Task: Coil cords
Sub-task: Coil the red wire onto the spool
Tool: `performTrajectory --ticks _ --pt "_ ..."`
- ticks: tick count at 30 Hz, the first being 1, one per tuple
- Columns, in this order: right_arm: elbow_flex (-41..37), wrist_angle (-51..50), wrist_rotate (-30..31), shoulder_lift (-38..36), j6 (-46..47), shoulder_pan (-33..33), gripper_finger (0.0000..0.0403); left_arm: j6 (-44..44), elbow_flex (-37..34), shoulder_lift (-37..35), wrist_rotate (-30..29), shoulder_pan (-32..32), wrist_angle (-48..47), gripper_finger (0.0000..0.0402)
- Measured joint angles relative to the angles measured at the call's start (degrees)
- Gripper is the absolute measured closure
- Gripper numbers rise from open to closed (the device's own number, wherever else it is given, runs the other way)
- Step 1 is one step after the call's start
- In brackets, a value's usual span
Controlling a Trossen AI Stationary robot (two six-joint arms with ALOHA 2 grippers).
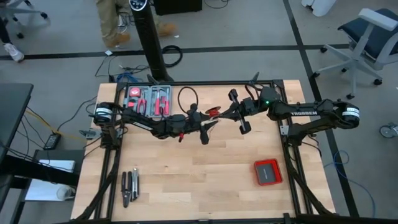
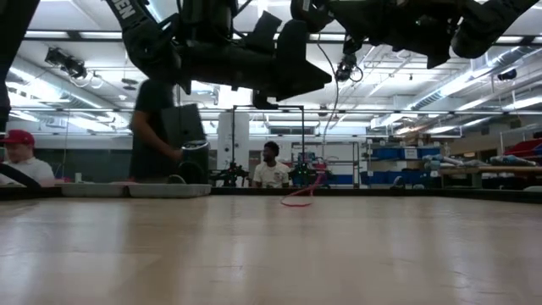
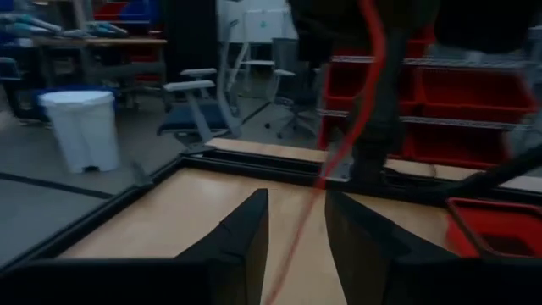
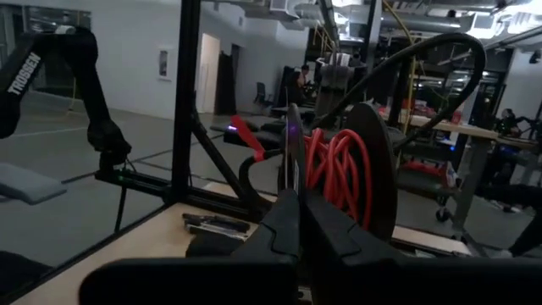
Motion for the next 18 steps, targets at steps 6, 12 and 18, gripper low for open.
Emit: performTrajectory --ticks 6,12,18 --pt "0.00 0.03 0.99 0.00 -1.09 0.82 0.0402 0.08 0.00 0.00 -1.09 0.02 -0.07 0.0280" --pt "0.00 -0.12 2.01 0.00 -2.47 1.50 0.0402 0.15 -0.02 -0.02 2.75 0.00 0.42 0.0280" --pt "0.00 0.05 2.92 0.00 -2.99 2.36 0.0402 0.09 -0.02 -0.02 5.23 -0.02 3.23 0.0280"
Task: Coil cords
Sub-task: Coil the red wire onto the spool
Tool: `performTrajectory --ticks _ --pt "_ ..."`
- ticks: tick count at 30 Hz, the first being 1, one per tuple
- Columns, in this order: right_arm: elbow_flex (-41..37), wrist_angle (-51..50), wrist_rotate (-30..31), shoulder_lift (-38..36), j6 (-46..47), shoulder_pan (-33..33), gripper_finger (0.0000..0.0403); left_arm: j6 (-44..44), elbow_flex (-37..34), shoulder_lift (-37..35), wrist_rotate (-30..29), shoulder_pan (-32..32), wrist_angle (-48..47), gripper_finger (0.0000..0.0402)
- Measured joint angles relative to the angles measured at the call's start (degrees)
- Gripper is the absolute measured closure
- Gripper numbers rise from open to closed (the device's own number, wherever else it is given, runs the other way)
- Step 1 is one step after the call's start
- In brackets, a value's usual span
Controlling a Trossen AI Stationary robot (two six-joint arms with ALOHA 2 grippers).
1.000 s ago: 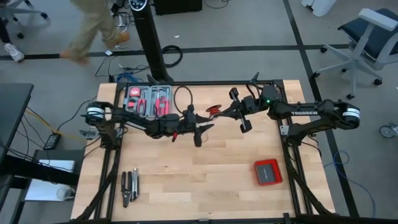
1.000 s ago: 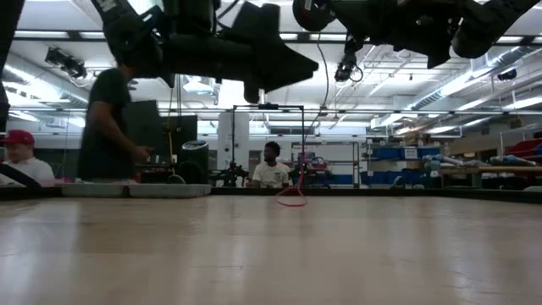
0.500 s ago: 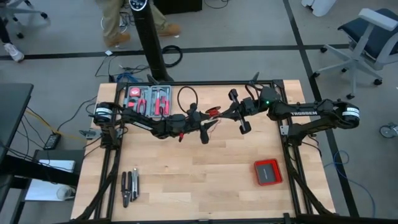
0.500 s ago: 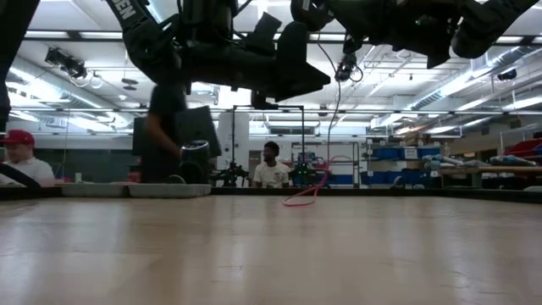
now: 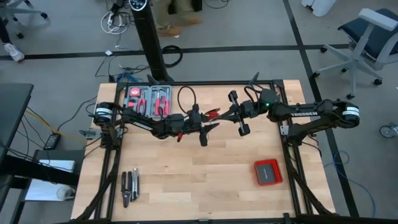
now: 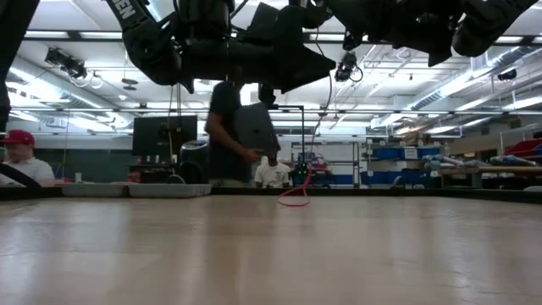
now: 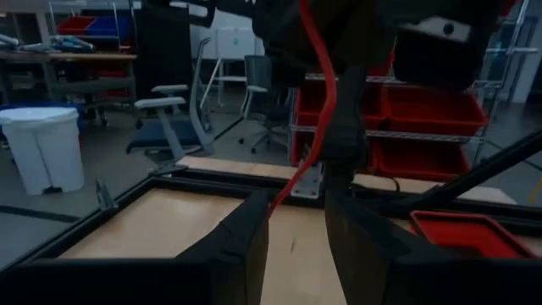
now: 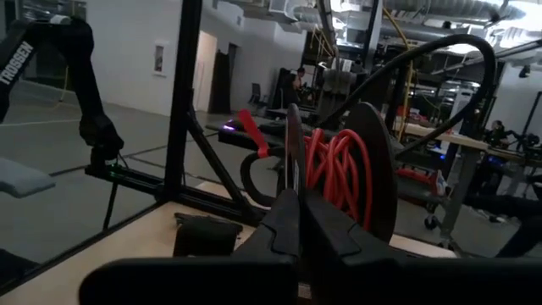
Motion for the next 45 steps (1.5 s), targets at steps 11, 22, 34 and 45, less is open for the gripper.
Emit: performTrajectory --ticks 11,22,34,45 --pt "0.00 0.13 2.21 0.00 -1.16 1.47 0.0402 -0.11 0.00 0.00 -0.25 -0.02 1.61 0.0316" --pt "0.00 -0.07 1.71 -0.01 -0.80 1.45 0.0402 -2.64 -0.02 0.00 0.67 -0.02 -0.76 0.0400" --pt "0.00 -3.02 -0.61 -0.20 0.13 0.13 0.0402 2.31 -0.52 -8.04 0.77 0.02 -13.81 0.0401" --pt "0.02 -3.55 -1.11 -0.84 0.49 -0.81 0.0402 5.03 -0.52 -18.06 1.45 0.02 -36.79 0.0401"
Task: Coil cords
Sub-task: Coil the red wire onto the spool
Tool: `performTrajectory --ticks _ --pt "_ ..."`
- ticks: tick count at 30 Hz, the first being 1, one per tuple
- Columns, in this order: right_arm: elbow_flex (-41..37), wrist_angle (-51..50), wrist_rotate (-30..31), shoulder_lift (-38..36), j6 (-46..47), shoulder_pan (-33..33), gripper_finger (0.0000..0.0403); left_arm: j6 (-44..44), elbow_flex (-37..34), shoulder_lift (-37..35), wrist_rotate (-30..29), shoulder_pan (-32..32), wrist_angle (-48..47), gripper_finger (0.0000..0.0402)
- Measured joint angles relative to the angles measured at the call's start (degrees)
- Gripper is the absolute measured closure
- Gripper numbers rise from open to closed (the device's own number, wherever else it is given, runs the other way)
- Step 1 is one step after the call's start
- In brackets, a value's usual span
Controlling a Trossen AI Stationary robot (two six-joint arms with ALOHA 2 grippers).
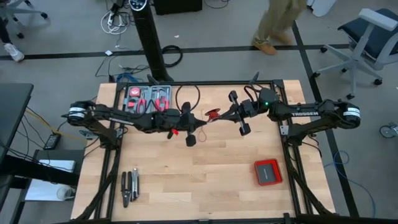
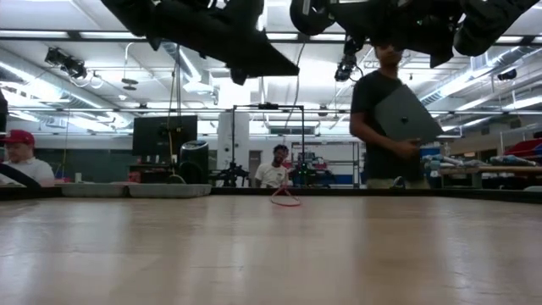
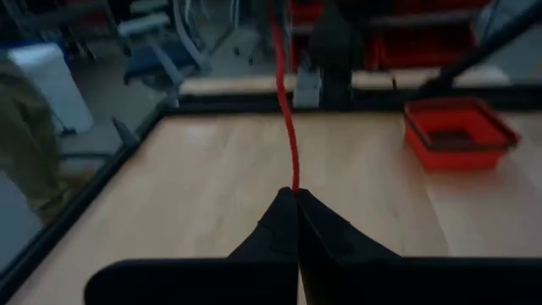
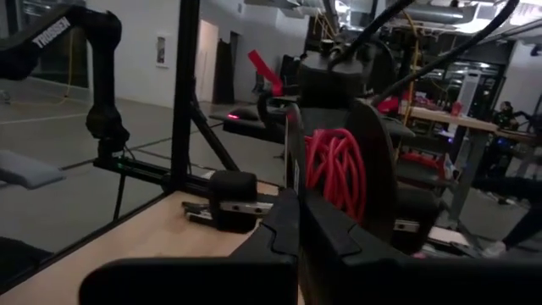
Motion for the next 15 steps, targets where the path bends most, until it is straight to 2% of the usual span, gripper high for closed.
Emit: performTrajectory --ticks 8,15 --pt "0.00 -3.49 0.13 -0.29 0.07 -1.57 0.0402 1.02 -0.02 -4.54 1.34 0.00 -8.08 0.0401" --pt "0.00 -8.26 0.07 -0.29 -0.47 -3.05 0.0402 2.20 -0.01 -9.48 1.80 0.00 -10.62 0.0401"
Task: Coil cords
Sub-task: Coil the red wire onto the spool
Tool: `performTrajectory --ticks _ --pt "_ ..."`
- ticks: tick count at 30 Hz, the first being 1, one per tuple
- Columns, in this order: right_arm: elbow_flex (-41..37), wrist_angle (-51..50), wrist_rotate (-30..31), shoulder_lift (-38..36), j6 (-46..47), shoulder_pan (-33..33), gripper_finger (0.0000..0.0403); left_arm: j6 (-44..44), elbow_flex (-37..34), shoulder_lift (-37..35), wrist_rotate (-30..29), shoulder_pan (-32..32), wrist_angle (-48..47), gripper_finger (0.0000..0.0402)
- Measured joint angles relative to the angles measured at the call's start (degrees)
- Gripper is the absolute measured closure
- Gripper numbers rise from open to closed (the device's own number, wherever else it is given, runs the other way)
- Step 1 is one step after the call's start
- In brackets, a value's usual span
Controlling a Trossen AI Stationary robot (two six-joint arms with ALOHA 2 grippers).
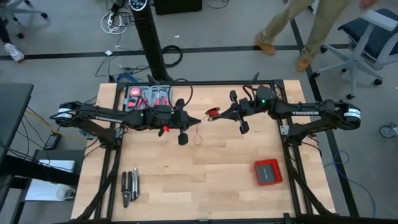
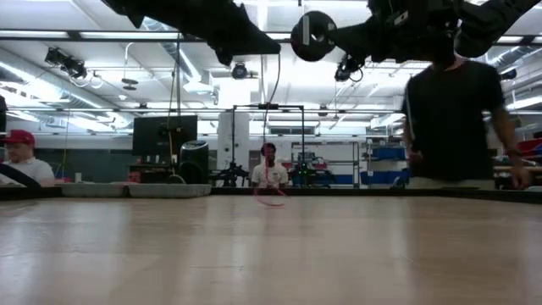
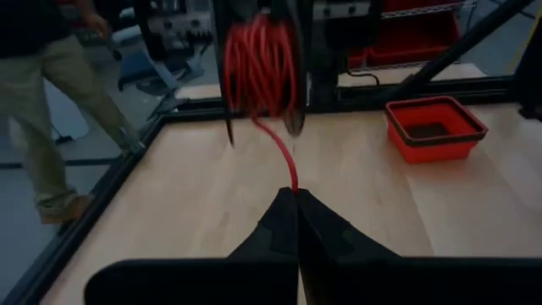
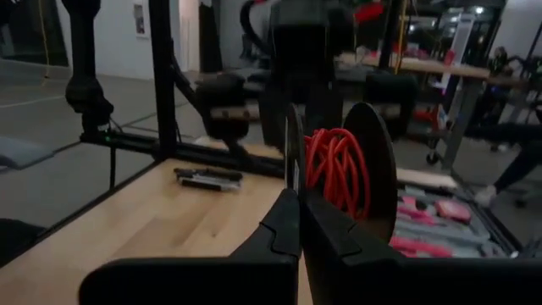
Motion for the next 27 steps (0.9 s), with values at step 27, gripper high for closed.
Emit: performTrajectory --ticks 27 --pt "0.00 -7.58 0.94 0.07 5.02 5.34 0.0402 20.56 2.58 -0.57 -4.93 0.02 7.49 0.0401"
